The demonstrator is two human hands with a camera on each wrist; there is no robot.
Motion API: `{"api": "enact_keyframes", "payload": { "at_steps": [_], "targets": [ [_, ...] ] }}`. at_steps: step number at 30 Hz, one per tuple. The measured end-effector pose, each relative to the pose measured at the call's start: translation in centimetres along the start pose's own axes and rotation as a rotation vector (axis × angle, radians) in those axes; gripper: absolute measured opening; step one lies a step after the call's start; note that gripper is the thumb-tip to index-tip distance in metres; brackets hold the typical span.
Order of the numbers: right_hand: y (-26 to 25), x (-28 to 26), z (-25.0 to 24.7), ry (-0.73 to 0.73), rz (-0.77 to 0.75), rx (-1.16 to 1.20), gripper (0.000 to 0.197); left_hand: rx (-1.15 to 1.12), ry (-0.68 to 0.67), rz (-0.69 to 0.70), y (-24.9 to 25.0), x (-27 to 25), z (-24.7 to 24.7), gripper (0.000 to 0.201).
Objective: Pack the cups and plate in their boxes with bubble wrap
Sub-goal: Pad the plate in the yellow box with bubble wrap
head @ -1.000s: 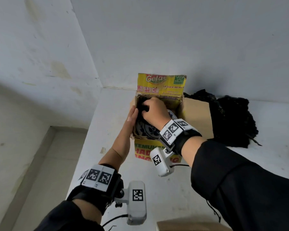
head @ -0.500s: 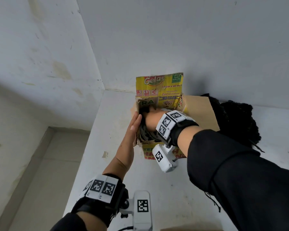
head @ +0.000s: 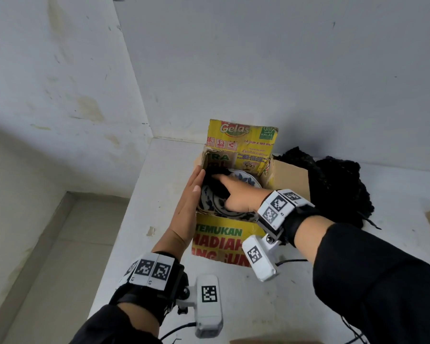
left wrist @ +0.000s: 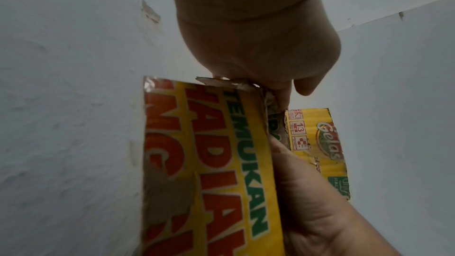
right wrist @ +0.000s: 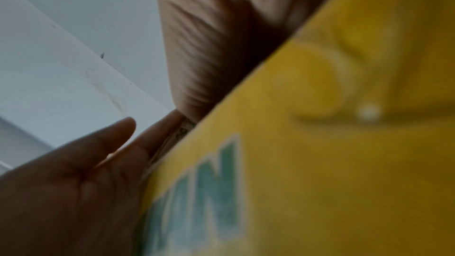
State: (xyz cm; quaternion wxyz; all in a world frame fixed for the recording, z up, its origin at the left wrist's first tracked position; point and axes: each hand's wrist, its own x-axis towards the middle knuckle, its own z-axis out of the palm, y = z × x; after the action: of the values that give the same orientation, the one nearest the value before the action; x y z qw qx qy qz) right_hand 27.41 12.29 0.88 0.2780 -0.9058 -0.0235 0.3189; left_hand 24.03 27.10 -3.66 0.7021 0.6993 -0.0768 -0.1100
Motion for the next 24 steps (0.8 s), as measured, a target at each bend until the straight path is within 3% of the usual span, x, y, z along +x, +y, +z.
{"api": "enact_keyframes", "payload": {
  "at_steps": [3,8,18,24],
  "targets": [
    [0.3,0.1,-0.3,0.007,0.055,-0.032,0.062,0.015,0.006,0.013,-0.1,-0.2,0.1,0.052],
    [-0.3,1.1,-0.7,-0.068,0.103,-0.309,0.047,-0.01,-0.013,0.0,-0.2,-0.2,-0.1,0.051],
    [-0.2,1.4,-0.6,-0.045,-0.031,-0.449,0.066,0.0,0.001,0.014,-0.6,-0.1,0.1,0.056],
    [-0.8,1.8,-0.8,-0.057,-0.002,-0.437,0.069,-0.029,0.009,0.007,-0.6,-0.2,0.4,0.053]
  ]
}}
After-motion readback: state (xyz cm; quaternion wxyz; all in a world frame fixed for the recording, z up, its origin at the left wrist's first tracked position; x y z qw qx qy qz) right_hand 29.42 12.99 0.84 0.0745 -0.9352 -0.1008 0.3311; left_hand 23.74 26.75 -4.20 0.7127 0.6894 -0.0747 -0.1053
